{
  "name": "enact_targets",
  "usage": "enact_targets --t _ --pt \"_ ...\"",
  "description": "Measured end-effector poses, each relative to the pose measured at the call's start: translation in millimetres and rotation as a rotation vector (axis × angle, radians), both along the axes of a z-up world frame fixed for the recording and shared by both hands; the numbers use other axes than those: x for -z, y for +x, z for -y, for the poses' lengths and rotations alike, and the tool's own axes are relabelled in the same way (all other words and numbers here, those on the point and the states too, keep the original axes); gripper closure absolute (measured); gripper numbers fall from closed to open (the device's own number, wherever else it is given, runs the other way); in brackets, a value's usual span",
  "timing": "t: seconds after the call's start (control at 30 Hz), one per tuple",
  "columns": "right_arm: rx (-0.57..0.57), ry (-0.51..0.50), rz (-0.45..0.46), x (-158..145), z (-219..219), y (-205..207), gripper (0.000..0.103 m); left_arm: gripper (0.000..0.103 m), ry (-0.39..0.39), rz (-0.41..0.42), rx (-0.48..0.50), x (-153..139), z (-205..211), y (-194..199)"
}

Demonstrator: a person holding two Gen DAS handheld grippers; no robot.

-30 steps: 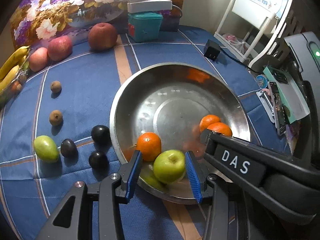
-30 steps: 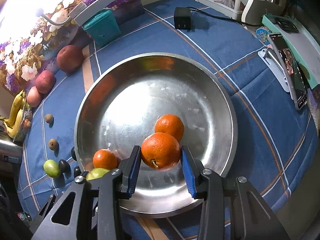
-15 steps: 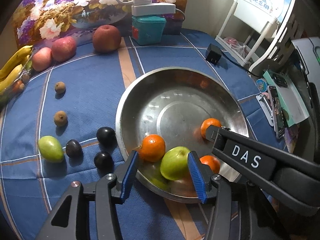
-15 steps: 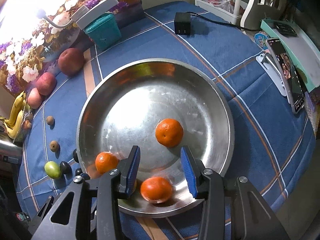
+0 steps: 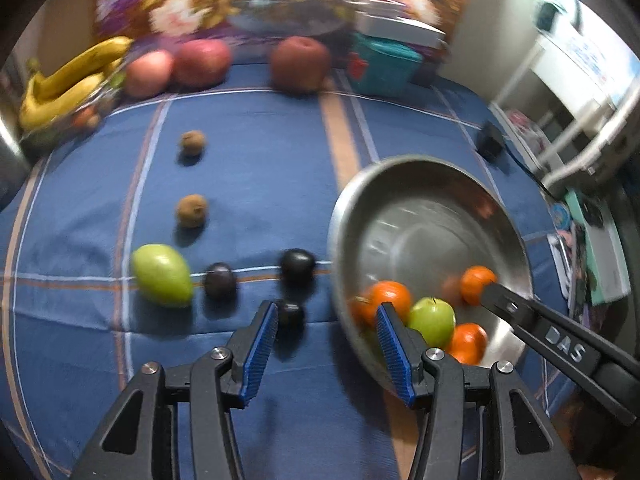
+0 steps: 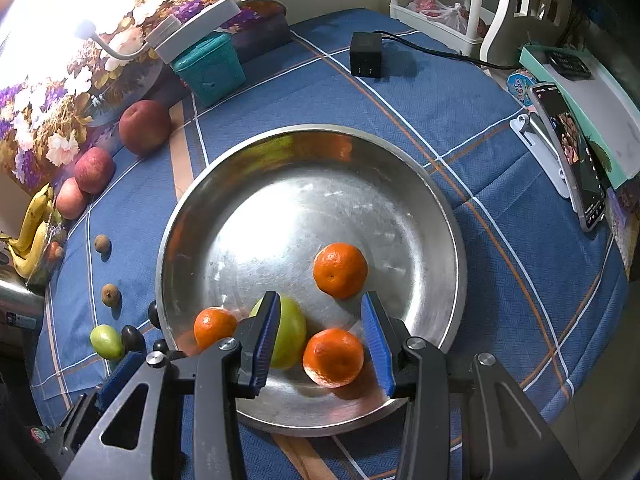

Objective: Organize fruits
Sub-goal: 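Withdraw both open tools from the plate toward the remaining fruits, then move the left tool to the green pear while the right tool approaches the dark plums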

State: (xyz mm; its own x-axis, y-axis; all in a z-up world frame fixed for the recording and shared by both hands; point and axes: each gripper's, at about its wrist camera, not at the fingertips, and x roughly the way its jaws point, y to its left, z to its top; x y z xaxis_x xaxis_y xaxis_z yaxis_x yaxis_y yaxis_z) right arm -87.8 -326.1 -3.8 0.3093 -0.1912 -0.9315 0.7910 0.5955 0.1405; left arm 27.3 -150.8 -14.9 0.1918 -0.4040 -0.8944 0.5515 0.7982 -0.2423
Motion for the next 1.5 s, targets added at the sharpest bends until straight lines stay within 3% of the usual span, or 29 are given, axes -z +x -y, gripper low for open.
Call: enact_targets --t 0.27,0.4,0.97,1.13,1.27,1.33,1.5 --pt "-0.037 -0.015 -0.008 -2.2 -11.0 9.6 0.06 0.048 0.053 -0.058 -0.21 10.2 -46.7 30.6" --pt "-0.077 -0.016 -0.009 -2.6 -21.7 18.3 0.06 0.048 0.059 -0.076 -0.271 12.6 -65.8 38.9" --pt "-0.264 -0.055 -0.03 -2.8 -76.3 54.8 0.06 0.04 0.064 -0.076 -0.407 4.7 -120.9 59.7" --pt "-0.307 -0.062 -0.043 0.0 -86.5 63.2 0.06 0.03 0.076 -0.081 -0.415 5.0 -124.4 62.7" --pt "-0.324 -0.081 -0.062 2.4 -91.8 66.7 0.044 0.022 0.094 -0.076 -0.414 6.8 -125.1 63.7" --pt "-0.33 -0.084 -0.066 3.1 -92.8 67.2 0.044 0.014 0.112 -0.064 -0.412 7.1 -124.4 64.4" --pt "-0.335 -0.101 -0.063 4.0 -94.5 68.1 0.028 0.004 0.13 -0.042 -0.411 6.8 -125.7 65.4"
